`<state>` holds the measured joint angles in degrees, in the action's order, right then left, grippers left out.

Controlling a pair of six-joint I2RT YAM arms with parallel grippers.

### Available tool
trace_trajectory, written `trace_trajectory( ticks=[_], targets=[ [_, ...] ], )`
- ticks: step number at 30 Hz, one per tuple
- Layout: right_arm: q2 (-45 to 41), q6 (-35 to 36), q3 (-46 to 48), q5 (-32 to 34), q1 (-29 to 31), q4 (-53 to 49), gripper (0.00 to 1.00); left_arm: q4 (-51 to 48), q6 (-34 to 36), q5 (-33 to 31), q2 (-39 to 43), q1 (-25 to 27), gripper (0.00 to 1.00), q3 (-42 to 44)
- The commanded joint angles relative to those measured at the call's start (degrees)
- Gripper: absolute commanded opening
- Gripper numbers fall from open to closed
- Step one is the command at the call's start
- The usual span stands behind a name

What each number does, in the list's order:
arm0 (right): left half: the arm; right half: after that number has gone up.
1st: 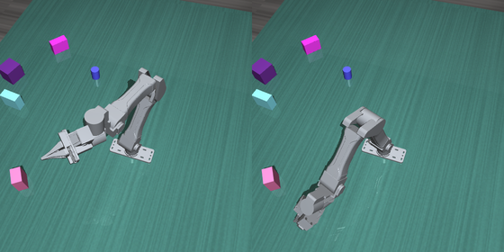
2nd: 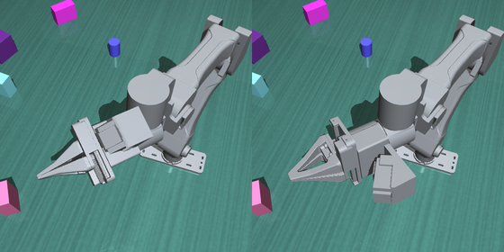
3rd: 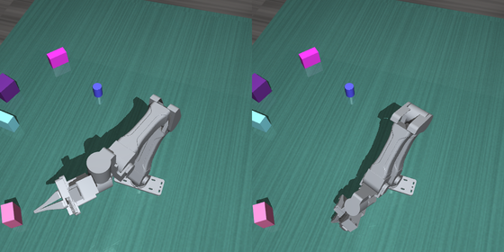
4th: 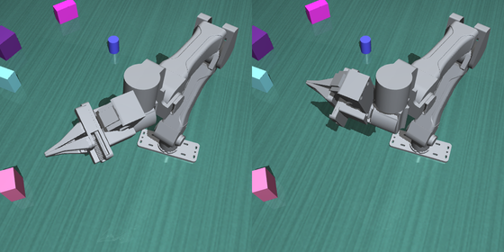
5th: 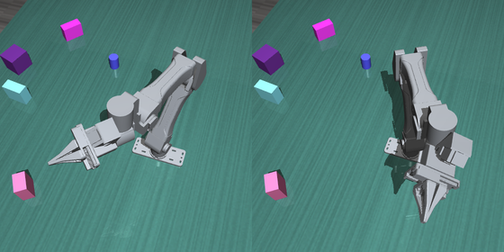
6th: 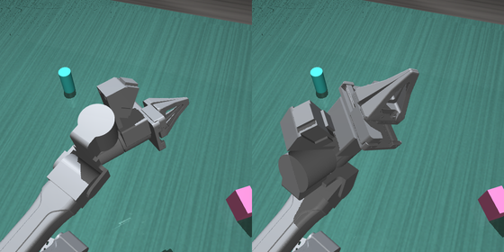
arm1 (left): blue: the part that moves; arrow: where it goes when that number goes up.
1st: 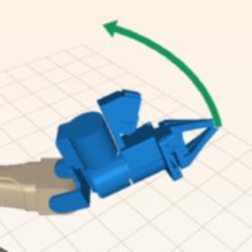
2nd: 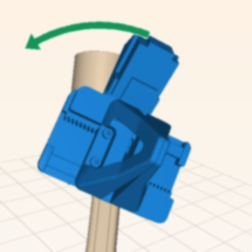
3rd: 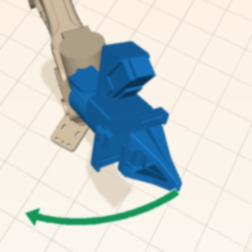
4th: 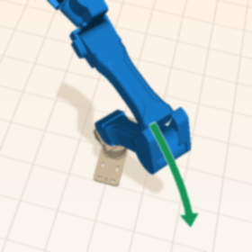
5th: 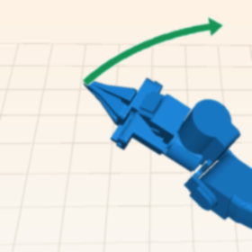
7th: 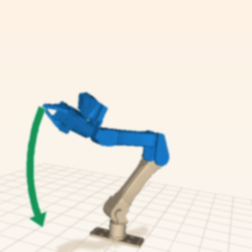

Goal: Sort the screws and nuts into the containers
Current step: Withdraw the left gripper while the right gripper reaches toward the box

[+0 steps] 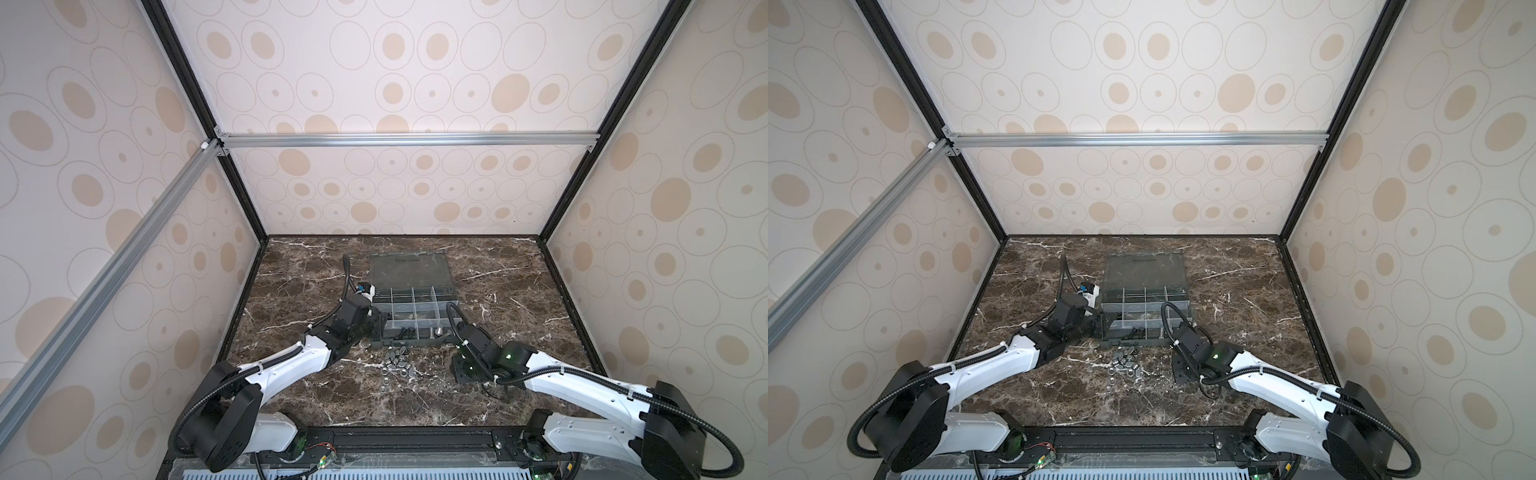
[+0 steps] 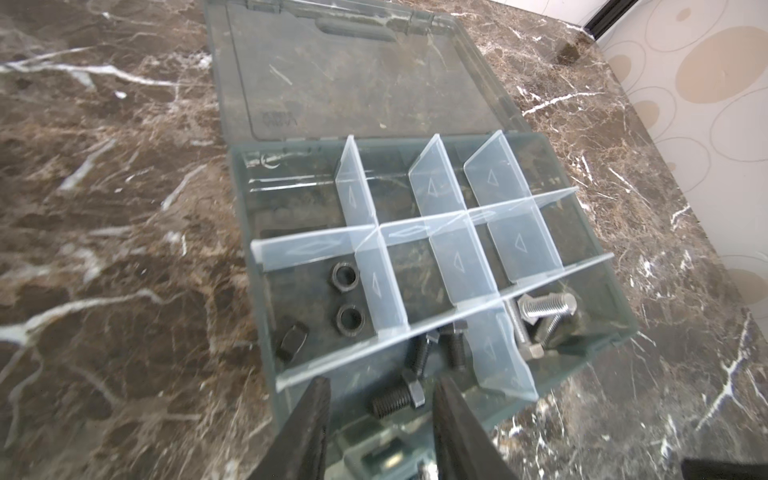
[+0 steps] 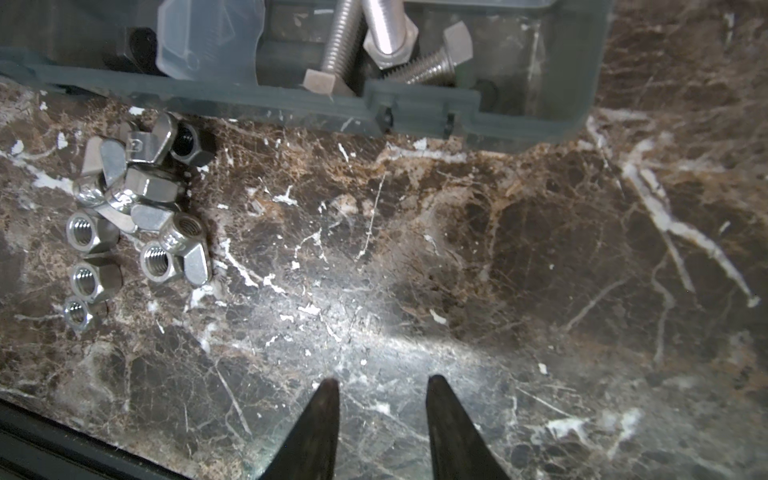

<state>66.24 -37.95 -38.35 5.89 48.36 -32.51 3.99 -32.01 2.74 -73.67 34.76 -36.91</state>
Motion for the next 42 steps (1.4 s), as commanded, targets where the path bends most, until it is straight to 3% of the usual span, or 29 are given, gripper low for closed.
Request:
trace_trajectory(
  ticks=[1, 15, 42],
  targets=[
    [3.3, 2.8, -3.3, -0.2, -0.2, 1.6, 0.38, -0.5, -1.9, -0.8, 5.6, -0.4, 0.42, 3.5],
    [18.8, 7.2, -12.3, -3.1, 0.8, 7.2, 0.38, -2.2, -10.7, -2.8, 27.7, -0.4, 0.42, 17.9],
    [39.4, 10.1, -28.1, -4.2, 4.2, 6.9, 0.37, -6.7, -18.2, -2.9, 40.8, -0.4, 0.42, 27.3]
  ],
)
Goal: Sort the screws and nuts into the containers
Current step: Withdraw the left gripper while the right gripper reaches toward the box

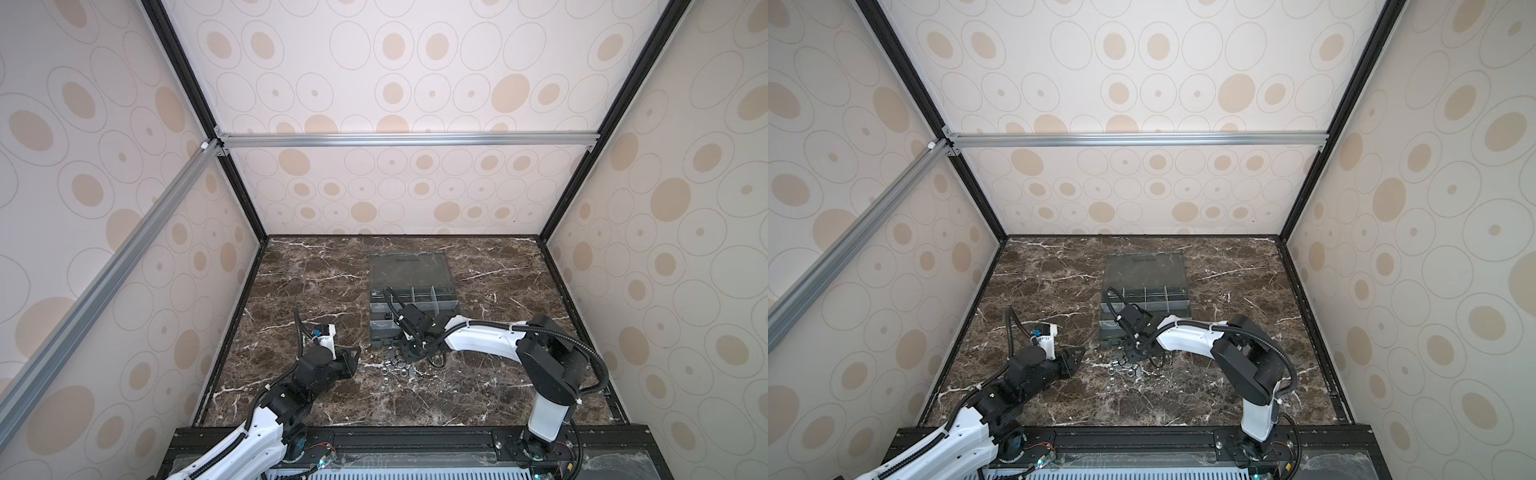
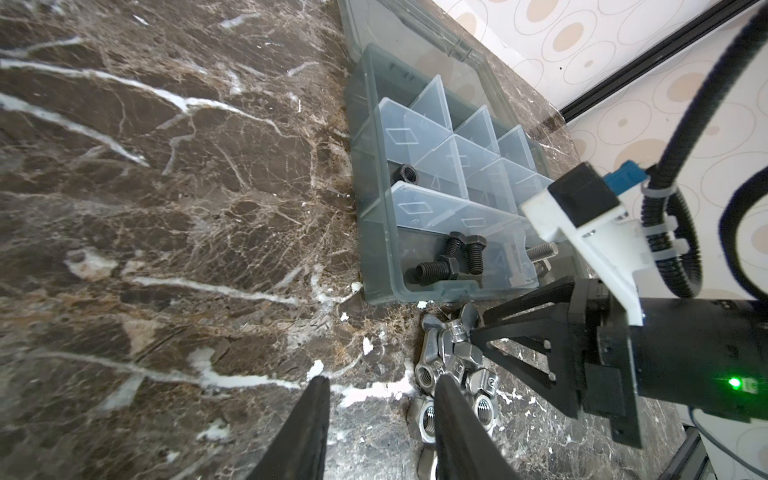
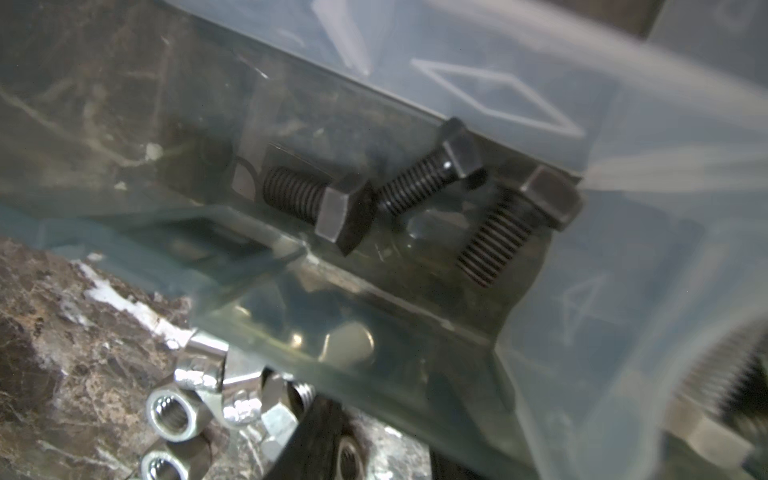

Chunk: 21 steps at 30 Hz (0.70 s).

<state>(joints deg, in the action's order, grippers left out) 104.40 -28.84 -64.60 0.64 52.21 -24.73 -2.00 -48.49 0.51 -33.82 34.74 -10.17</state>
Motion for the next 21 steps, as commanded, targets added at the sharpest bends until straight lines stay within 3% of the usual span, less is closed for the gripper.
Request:
trace_trajectory(
  ticks=[1, 21],
  targets=[
    [1.5, 0.9, -2.1, 1.0, 0.4, -1.0, 0.37, -0.6, -1.8, -0.6, 1.1, -0.4, 0.42, 0.8],
    [5.3, 2.2, -5.2, 6.4, 1.2, -4.2, 0.34, -0.8, -2.8, 0.1, 2.5, -0.4, 0.41, 1.9]
  ],
)
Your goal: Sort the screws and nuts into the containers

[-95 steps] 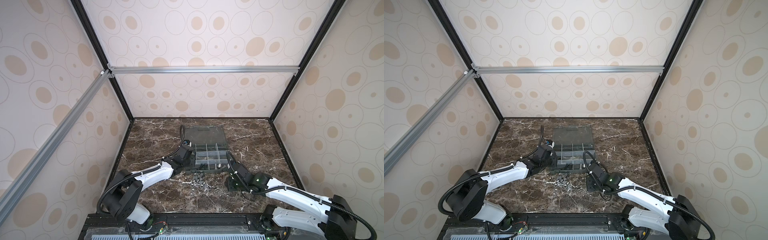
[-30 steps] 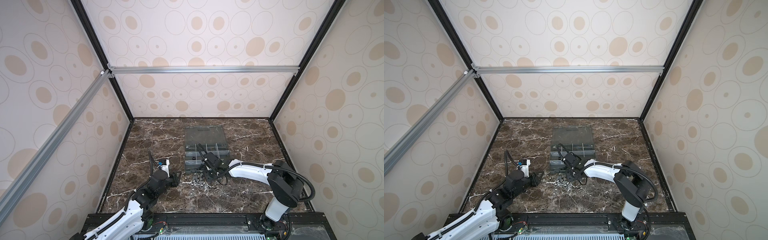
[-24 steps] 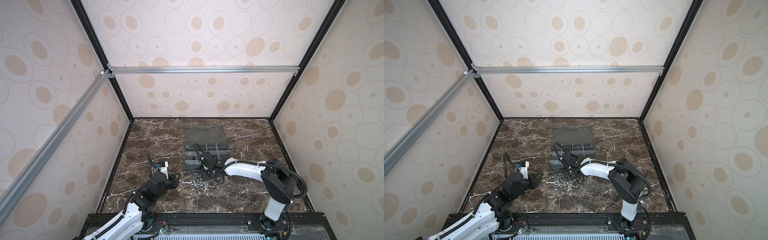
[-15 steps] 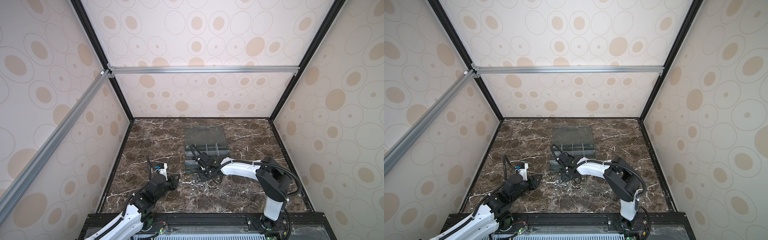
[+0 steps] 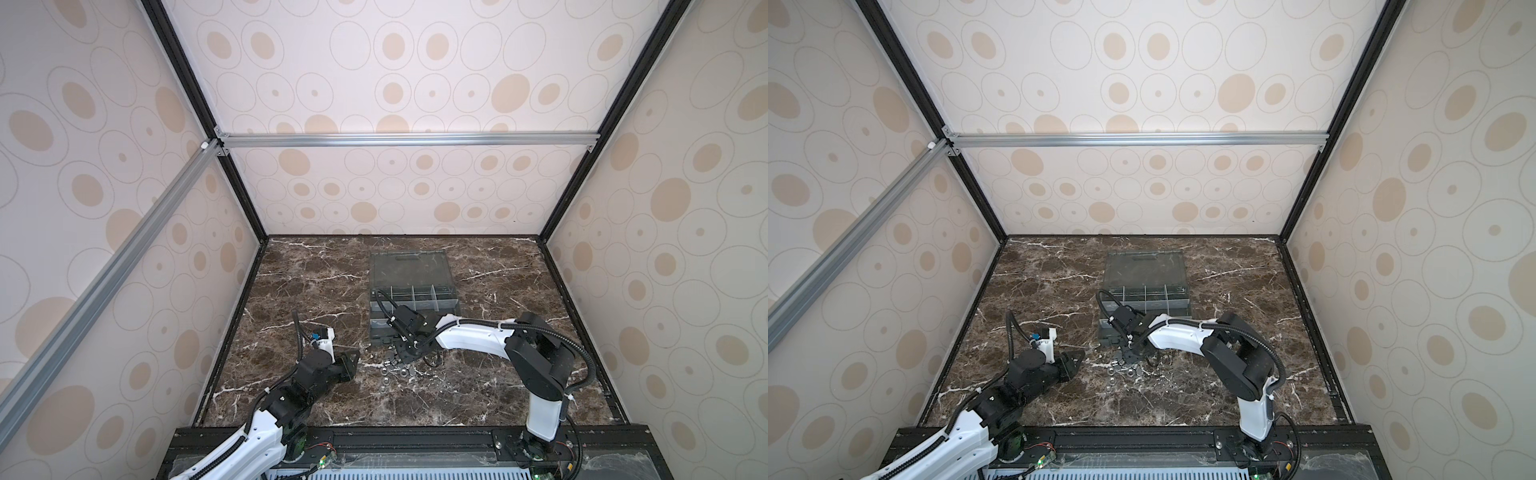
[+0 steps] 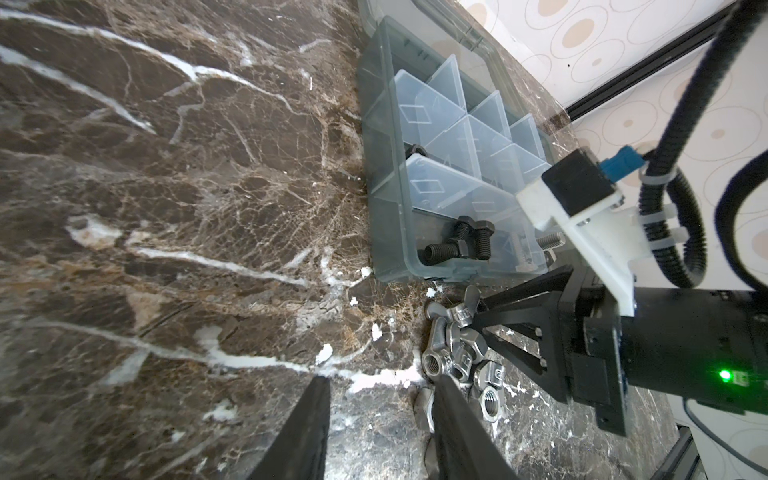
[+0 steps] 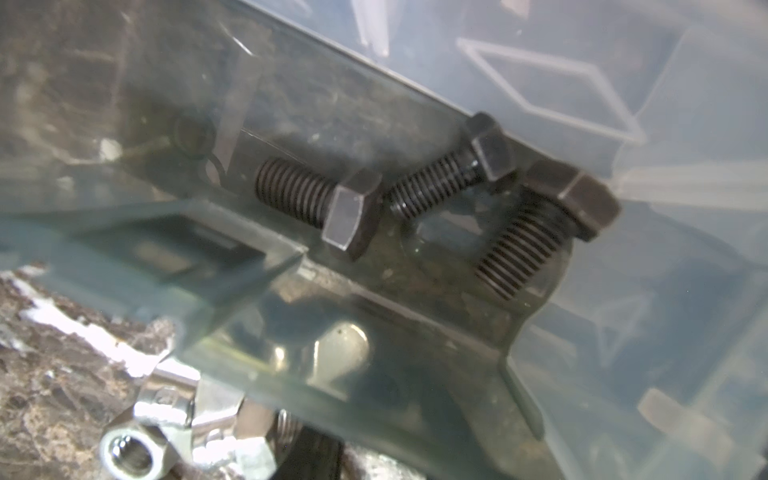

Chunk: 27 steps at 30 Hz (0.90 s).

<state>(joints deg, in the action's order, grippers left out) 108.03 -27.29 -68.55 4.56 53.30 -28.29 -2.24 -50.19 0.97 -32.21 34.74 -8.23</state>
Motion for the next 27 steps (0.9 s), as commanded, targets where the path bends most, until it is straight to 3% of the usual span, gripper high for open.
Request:
trace_trajectory(
  ticks=[1, 15, 27],
  targets=[
    [1.8, 0.6, -1.4, 2.4, 0.2, -0.5, 0.34, -0.7, -1.2, -0.4, 1.2, -0.5, 0.41, 0.0],
    [2.0, 1.0, -0.3, 2.2, 0.5, -0.3, 0.22, -2.6, -1.7, -0.4, 3.8, -0.4, 0.41, 0.4],
    [-7.2, 1.2, 5.5, 2.2, 0.9, -1.7, 0.21, -2.0, -2.0, -0.7, 3.3, -0.4, 0.41, 0.5]
  ],
)
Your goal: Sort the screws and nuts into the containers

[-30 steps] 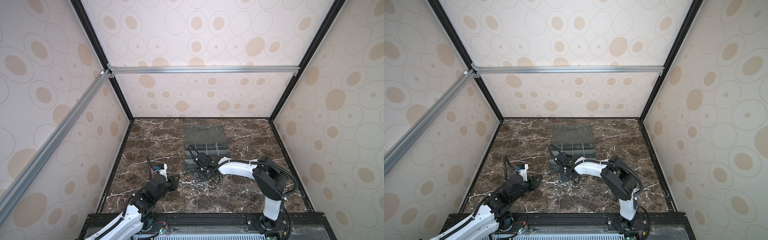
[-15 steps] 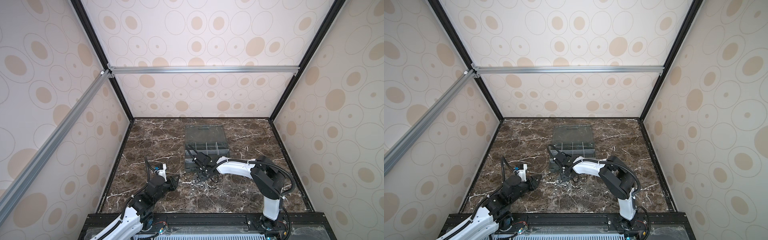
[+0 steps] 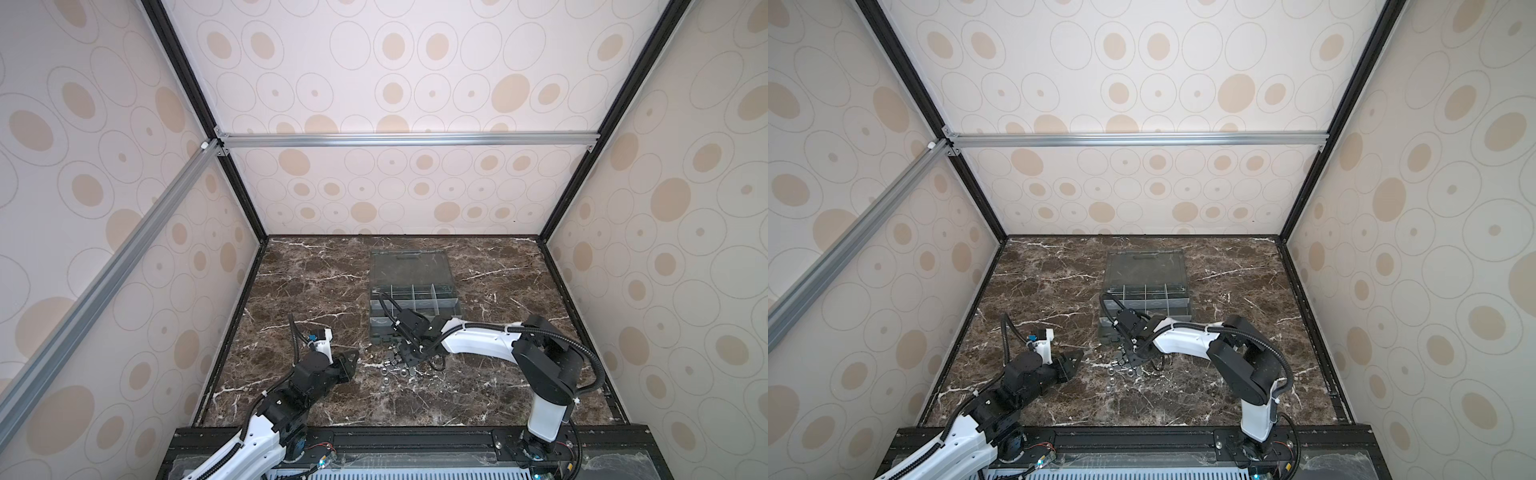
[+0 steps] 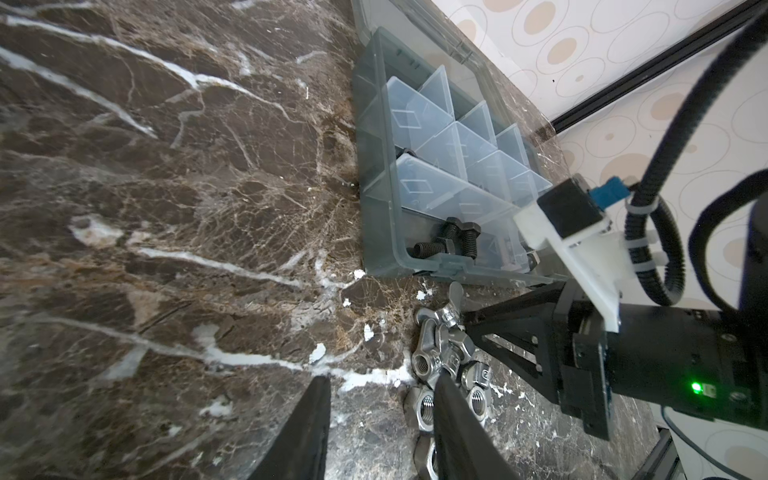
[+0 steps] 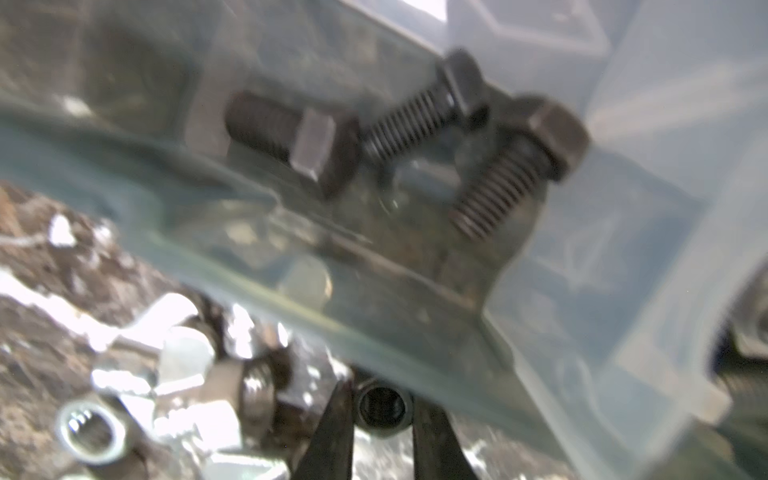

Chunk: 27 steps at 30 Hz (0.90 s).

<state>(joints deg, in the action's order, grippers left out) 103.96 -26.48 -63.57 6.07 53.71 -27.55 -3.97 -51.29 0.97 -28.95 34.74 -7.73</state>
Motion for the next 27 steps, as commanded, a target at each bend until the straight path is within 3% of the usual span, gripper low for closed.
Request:
trace_trajectory(
  ticks=[1, 9, 20, 27],
  targets=[
    [-4.0, 0.8, 0.0, 0.9, 0.6, -2.9, 0.21, -0.2, -0.9, -0.6, -0.1, -0.4, 0.41, 0.0],
    [-6.0, 3.7, -8.6, 1.2, 0.4, -3.5, 0.21, 1.6, -0.9, 0.0, -1.6, -0.4, 0.41, 0.0],
    [11.2, 7.5, -31.3, -0.9, -3.6, -7.5, 0.21, 2.2, -1.4, 0.5, -0.8, -0.4, 0.41, 0.3],
    [17.7, 6.9, -37.8, -2.4, -5.3, -9.7, 0.21, 2.7, -1.7, 0.9, -0.8, -0.2, 0.4, 0.5]
  ],
)
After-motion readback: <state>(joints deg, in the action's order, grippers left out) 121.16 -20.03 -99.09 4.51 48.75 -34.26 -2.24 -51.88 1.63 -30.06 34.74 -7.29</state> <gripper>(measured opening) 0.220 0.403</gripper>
